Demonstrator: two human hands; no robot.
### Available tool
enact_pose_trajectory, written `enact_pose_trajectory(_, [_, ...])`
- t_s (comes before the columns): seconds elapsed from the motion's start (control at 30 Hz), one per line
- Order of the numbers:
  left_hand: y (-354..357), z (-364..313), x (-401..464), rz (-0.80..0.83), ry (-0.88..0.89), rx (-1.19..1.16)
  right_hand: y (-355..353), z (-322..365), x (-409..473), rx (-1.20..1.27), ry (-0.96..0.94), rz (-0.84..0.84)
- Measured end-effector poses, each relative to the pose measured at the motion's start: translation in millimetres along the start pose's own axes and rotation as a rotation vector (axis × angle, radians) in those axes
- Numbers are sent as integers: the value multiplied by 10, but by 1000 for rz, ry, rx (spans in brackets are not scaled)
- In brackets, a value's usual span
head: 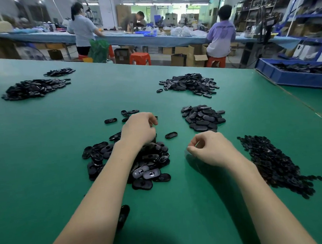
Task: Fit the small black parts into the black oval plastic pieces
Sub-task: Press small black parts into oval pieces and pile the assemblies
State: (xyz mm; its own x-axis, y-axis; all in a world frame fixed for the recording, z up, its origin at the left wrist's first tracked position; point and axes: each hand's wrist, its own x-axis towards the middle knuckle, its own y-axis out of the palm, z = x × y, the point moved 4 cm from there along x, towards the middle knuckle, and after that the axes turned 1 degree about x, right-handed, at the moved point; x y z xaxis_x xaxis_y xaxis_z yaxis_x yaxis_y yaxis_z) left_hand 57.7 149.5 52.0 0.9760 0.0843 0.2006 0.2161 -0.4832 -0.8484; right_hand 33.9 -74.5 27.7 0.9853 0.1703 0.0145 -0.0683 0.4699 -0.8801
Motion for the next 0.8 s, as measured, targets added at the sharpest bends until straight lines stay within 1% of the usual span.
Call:
enact_pose_trajectory(0.07, [-29,103,-13,17,-102,166,27,29,9,-5,-14,4])
enact_pose_trajectory(0.13, [-23,141,-31,26,-139,238,53,51,12,-10,-23,15])
enact_pose_trajectory(0.2, [-26,136,-39,16,-156,255,73,66,16,-13,-26,31])
enact_pose_trajectory(0.37, [-22,106,-49,5,-204,180,74,65,16,-5,-28,39])
enact_pose_trajectory(0.57, [19,122,-21,-5,-191,208,59,57,9,6,-31,46])
enact_pose_trajectory(0.7, [-9,70,-23,-94,-114,230,8,22,-12,51,-5,63])
enact_pose_trajectory(0.73, [-19,38,-29,-119,-85,211,-20,9,-24,68,3,69])
enact_pose_trajectory(0.8, [-17,-59,-36,-127,-29,100,-98,-29,-51,96,22,78])
